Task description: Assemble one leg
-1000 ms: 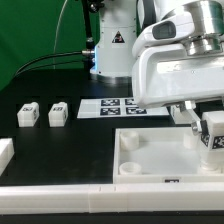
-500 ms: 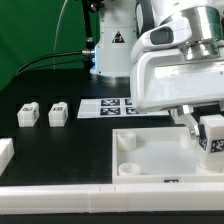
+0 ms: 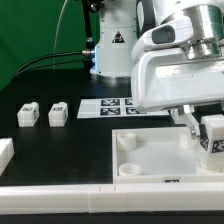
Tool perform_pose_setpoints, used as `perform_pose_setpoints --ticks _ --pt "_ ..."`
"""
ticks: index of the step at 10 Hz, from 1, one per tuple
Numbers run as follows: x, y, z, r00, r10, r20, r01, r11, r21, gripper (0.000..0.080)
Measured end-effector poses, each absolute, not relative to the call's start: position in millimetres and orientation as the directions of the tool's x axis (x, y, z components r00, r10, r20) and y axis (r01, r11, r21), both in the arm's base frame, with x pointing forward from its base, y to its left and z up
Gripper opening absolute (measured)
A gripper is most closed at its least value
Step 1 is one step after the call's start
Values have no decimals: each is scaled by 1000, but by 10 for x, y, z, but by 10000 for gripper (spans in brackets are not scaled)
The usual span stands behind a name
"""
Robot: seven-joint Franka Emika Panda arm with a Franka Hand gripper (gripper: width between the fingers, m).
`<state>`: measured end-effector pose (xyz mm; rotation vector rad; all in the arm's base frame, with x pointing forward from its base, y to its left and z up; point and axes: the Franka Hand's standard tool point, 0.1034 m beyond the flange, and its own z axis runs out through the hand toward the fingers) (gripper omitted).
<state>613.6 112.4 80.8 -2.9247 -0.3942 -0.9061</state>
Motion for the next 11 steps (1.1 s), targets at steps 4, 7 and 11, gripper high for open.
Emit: perform_pose_setpoints --ticks 4,7,11 --pt "6138 1111 802 795 227 562 258 -966 25 617" --pt "6143 1092 802 794 234 562 262 -964 30 648" --pt "6232 1052 883 806 247 537 272 -962 34 649"
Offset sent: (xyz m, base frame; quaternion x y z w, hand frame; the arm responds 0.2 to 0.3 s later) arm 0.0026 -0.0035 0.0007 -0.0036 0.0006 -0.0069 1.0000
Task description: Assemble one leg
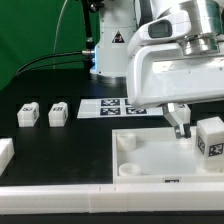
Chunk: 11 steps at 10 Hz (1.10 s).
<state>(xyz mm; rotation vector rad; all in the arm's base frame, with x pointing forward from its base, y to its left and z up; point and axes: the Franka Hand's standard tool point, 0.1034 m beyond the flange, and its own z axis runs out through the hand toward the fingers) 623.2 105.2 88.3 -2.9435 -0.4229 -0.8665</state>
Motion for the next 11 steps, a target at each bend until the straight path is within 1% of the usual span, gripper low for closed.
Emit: perform_pose_setpoints --ticks 1,2,3,4,5,6,8,9,11 --pt "6265 1054 928 823 252 509 276 -961 29 649" --pt "6296 1029 955 822 254 509 276 -961 33 649" --pt "6293 1020 936 849 259 460 280 -960 23 649" --pt "6275 1033 917 891 270 366 290 -957 2 649" --pt "6297 1049 933 924 282 259 298 -954 -23 649" --pt "6337 1049 940 940 286 186 298 -954 -40 649" --pt "6290 1064 926 957 292 0 291 -953 -83 649" --pt "6336 1073 922 955 294 -28 290 -953 -91 649" --pt "6337 1061 893 955 294 -32 290 -953 -93 649"
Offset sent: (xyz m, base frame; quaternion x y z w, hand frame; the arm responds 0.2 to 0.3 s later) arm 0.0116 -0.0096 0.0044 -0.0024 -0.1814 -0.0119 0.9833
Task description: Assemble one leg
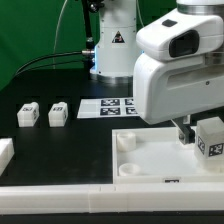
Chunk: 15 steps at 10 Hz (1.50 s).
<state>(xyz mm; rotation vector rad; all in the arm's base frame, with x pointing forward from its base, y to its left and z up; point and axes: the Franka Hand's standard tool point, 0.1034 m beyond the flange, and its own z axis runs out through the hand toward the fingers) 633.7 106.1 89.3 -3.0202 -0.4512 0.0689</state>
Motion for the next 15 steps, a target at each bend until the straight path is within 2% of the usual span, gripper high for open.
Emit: perform_pose_setpoints --ticks 1,2,3,4,5,7,10,13,15 --pt "6332 1067 889 955 294 -33 290 -953 -93 649" --pt "6321 1080 882 955 296 -34 292 -952 -94 523" --pt "6317 1087 879 954 297 -35 293 -952 -94 523" --pt "6318 1082 879 954 296 -35 292 -952 -94 388" --pt "6318 1082 880 954 296 -35 292 -952 -94 291" --pt "6318 1084 880 958 286 -36 282 -955 -94 291" --pt "6317 1090 880 985 163 -47 159 -983 -92 291" --pt "6322 1057 874 977 -208 -50 -212 -972 -96 292" --pt "6296 1031 871 890 -455 -40 -457 -884 -97 292"
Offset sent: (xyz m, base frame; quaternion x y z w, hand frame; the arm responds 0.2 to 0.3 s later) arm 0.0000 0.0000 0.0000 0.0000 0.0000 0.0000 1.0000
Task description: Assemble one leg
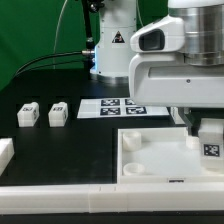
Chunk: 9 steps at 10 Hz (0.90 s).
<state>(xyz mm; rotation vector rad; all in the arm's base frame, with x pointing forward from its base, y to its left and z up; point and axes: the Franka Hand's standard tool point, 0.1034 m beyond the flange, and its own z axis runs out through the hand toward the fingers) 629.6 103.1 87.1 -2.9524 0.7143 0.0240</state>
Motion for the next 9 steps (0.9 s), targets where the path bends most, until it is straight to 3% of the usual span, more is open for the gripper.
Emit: perform_pose_setpoints --ticks 4,9 --pt "6287 1012 869 643 -763 -67 -766 -639 -74 292" --pt "6283 1034 869 154 -983 -97 -988 -152 -34 292"
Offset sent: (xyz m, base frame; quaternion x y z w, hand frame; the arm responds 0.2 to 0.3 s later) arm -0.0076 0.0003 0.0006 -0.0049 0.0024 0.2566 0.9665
